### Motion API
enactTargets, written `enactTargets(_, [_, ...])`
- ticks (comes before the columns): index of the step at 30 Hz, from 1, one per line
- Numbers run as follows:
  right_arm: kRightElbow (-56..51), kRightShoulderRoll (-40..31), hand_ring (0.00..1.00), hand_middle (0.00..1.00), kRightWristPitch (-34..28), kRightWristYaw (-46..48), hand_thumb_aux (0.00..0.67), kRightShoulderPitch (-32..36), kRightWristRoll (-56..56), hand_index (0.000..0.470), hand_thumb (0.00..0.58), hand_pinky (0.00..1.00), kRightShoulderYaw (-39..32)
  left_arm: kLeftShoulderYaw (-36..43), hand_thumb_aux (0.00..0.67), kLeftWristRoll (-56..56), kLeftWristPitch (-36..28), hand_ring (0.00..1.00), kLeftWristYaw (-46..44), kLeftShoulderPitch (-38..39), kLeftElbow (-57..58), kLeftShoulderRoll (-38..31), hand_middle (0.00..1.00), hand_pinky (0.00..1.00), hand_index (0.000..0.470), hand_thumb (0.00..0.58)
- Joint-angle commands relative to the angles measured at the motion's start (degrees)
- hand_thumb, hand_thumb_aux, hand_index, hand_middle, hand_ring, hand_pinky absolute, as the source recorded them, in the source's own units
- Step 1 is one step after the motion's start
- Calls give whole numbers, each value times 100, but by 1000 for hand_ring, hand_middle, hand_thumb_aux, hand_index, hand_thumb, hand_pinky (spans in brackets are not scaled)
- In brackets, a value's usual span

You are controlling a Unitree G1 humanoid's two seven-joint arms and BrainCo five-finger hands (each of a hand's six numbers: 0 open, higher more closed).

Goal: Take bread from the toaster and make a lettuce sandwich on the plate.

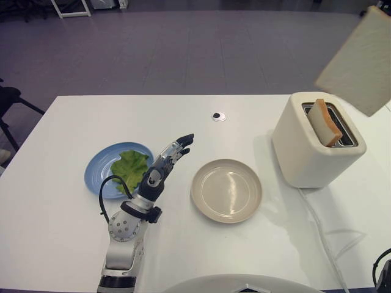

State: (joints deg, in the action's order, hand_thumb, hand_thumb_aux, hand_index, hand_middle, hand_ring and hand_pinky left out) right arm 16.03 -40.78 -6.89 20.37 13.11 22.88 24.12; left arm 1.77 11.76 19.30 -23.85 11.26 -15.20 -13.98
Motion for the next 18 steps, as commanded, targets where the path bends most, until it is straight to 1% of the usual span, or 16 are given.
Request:
enactTargets(1, [1114,-33,0,0,-874,981,670,-480,972,470,580,0,-912,11,0,-65,-48,0,7,-35,62,-3,0,0,0,0])
enactTargets(2, [1278,22,0,0,-1059,1079,670,-517,1118,470,580,0,-1102,8,0,-64,-46,0,9,-38,66,-1,0,0,0,0])
enactTargets(4, [1429,102,0,0,-1206,1235,670,-553,1083,470,580,0,-1503,4,0,-62,-40,0,8,-49,82,-1,0,0,0,0])
enactTargets(6, [1477,228,0,0,-1319,1274,670,-535,916,470,580,0,-1957,0,0,-59,-38,0,7,-54,85,-1,0,0,0,0])
enactTargets(9, [1371,363,0,0,-1325,1377,670,-581,396,470,580,0,-2711,10,0,-58,-44,0,7,-74,90,6,0,0,0,0])
enactTargets(11, [1051,418,0,0,-1127,1448,670,-625,-161,470,580,0,-3197,27,0,-64,-55,0,11,-88,83,17,0,0,0,0])
enactTargets(14, [246,622,0,0,-670,1432,670,-519,-947,470,580,0,-3687,40,0,-72,-62,0,22,-77,57,32,0,0,0,0])
enactTargets(18, [-487,882,0,0,-81,1476,670,-413,-1537,470,580,0,-3984,43,0,-61,-70,0,22,-73,43,36,0,0,0,0])
